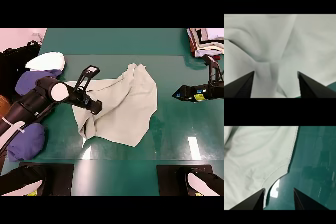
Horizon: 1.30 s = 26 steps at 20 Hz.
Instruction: Fold the shirts.
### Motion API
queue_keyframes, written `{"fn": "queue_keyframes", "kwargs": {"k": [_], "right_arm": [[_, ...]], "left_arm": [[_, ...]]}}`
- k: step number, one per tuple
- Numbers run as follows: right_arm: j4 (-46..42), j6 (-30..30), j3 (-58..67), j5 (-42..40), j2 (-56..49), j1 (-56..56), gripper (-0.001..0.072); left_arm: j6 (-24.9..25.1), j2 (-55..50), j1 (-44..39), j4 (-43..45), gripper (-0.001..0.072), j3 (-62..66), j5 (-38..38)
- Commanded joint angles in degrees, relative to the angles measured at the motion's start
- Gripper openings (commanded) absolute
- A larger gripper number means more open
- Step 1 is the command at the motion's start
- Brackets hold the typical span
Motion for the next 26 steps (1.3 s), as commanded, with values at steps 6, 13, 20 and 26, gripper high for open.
{"fn": "queue_keyframes", "kwargs": {"k": [6,13,20,26], "right_arm": [[0.0,0.0,0.0,0.2,0.0,0.0,0.0409],[0.0,0.0,0.0,-1.1,0.0,0.0,0.0408],[0.1,0.1,0.0,-1.1,0.0,0.0,0.0408],[0.1,0.1,0.0,-1.1,0.0,0.0,0.0408]], "left_arm": [[-4.5,-0.8,19.5,13.1,0.0605,5.7,-2.6],[1.6,-7.2,44.2,-17.5,0.0605,-6.9,2.4],[8.4,-15.8,44.0,-29.7,0.0605,-7.5,5.4],[9.3,-17.4,40.5,-33.6,0.0604,-7.5,12.8]]}}
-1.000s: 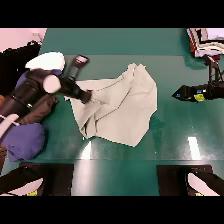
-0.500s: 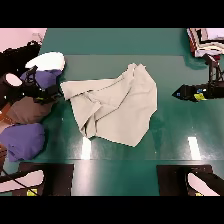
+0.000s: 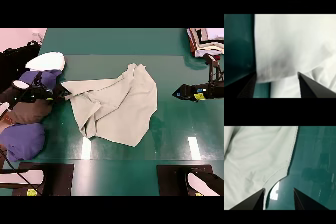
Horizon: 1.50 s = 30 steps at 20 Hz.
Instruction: Fold the shirts.
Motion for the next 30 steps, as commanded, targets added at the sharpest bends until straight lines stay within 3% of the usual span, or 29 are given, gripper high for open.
{"fn": "queue_keyframes", "kwargs": {"k": [1,2,3,4,5,6,11,16,24,30], "right_arm": [[0.0,0.0,0.0,0.0,0.0,0.0,0.0408],[0.0,0.0,0.0,0.0,0.0,0.0,0.0408],[0.0,0.0,0.0,0.0,0.0,0.0,0.0408],[0.0,0.0,0.0,-0.1,0.0,0.0,0.0408],[-0.1,0.0,0.0,-0.3,0.0,0.0,0.0408],[-0.1,0.0,0.0,-0.5,0.0,0.0,0.0408],[-0.1,0.0,0.0,-2.9,-1.7,0.0,0.0408],[0.4,0.0,1.7,-8.0,-12.8,-0.2,0.0415],[5.9,-2.2,27.0,-2.2,-42.2,-0.5,0.0414],[6.5,-2.2,39.2,1.1,-53.5,2.3,0.0412]], "left_arm": [[0.5,-0.9,-1.7,-1.5,0.0603,-0.2,4.6],[0.5,-0.9,-2.0,-1.6,0.0602,-0.2,4.9],[0.5,-0.8,-2.0,-1.6,0.0545,0.1,4.5],[0.6,-0.6,-1.9,-1.2,0.0274,0.6,3.6],[1.1,-0.4,-1.9,-0.9,0.0097,1.5,2.7],[2.7,-0.3,-1.9,-0.9,0.0027,2.8,1.5],[3.6,-0.3,-1.9,0.7,0.0027,15.2,-7.2],[3.6,-0.3,-1.9,1.7,0.0027,27.8,-14.7],[3.6,-0.5,-2.0,3.7,0.0027,30.5,-16.0],[3.6,-0.5,-2.0,4.1,0.0027,30.5,-16.0]]}}
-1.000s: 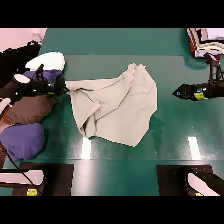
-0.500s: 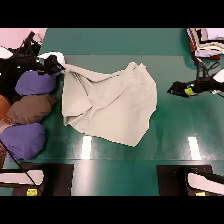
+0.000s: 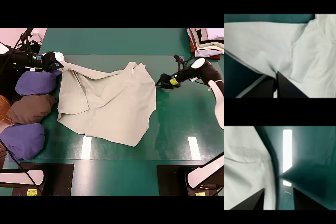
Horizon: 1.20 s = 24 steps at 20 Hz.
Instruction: Fold the shirts.
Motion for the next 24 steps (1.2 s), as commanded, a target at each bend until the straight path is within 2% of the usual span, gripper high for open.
{"fn": "queue_keyframes", "kwargs": {"k": [1,2,4,5,8,10,13,19,24], "right_arm": [[0.3,-0.1,7.3,2.7,-6.3,2.1,0.0408],[0.3,-0.2,9.0,2.6,-7.1,3.0,0.0395],[0.1,-0.2,11.2,1.3,-7.6,4.8,0.0119],[0.0,-0.4,12.3,0.9,-7.5,5.3,0.0013],[-1.1,-0.7,19.1,3.8,-6.0,5.7,0.0015],[-5.5,-0.8,24.1,6.0,-1.5,5.1,0.0014],[-9.4,-1.5,25.6,5.4,11.6,3.3,0.0014],[-9.4,-4.3,16.5,-1.0,44.0,-1.8,0.0014],[-9.4,-4.2,21.6,-0.7,54.8,-7.6,0.0014]], "left_arm": [[0.0,0.0,0.0,0.3,0.0027,0.1,-0.1],[0.0,0.0,0.0,0.3,0.0027,0.1,-0.1],[0.0,0.0,0.0,0.3,0.0027,0.1,-0.4],[0.0,0.0,0.0,0.3,0.0027,0.1,-0.5],[-0.1,1.3,0.0,0.3,0.0026,0.5,-1.0],[0.0,5.2,0.0,0.3,0.0026,0.5,0.1],[1.4,14.2,0.0,0.3,0.0026,1.9,0.6],[1.5,31.3,0.0,-0.4,0.0027,11.2,-2.3],[1.0,40.1,0.0,-0.9,0.0027,18.6,-3.0]]}}
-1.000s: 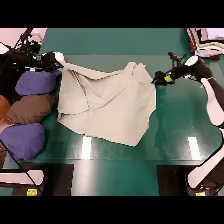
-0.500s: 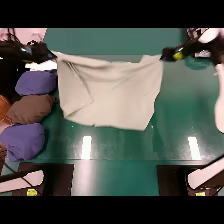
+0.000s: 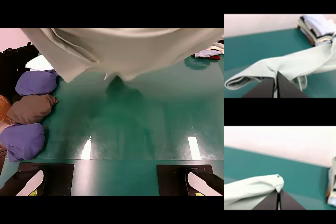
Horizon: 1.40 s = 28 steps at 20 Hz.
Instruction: Fold the shirts.
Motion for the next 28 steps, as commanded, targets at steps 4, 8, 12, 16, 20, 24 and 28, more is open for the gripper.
{"fn": "queue_keyframes", "kwargs": {"k": [4,8,12,16,20,24,28], "right_arm": [[0.0,-0.1,5.4,1.2,5.5,-4.7,0.0014],[0.4,1.9,5.6,9.0,-1.9,-4.5,0.0013],[3.9,2.0,1.1,18.1,-13.4,-4.5,0.0014],[4.6,1.4,-11.5,14.7,-24.1,-1.6,0.0014],[4.4,1.3,-14.4,3.3,-33.6,2.7,0.0014],[4.4,1.4,-7.7,-0.5,-41.8,6.4,0.0016],[4.5,3.9,-1.3,-0.2,-47.9,7.6,0.0017]], "left_arm": [[-1.3,5.7,0.0,0.6,0.0027,3.0,-8.1],[-3.4,5.0,0.0,0.5,0.0027,-16.9,-11.6],[-2.8,4.0,0.0,0.6,0.0026,-47.1,-3.6],[-1.1,-4.1,0.0,2.3,0.0027,-62.3,11.6],[4.5,-17.3,0.0,-1.4,0.0026,-58.5,21.9],[6.4,-29.6,0.0,-1.6,0.0027,-46.0,22.0],[6.1,-36.8,0.0,-1.6,0.0029,-34.9,21.6]]}}
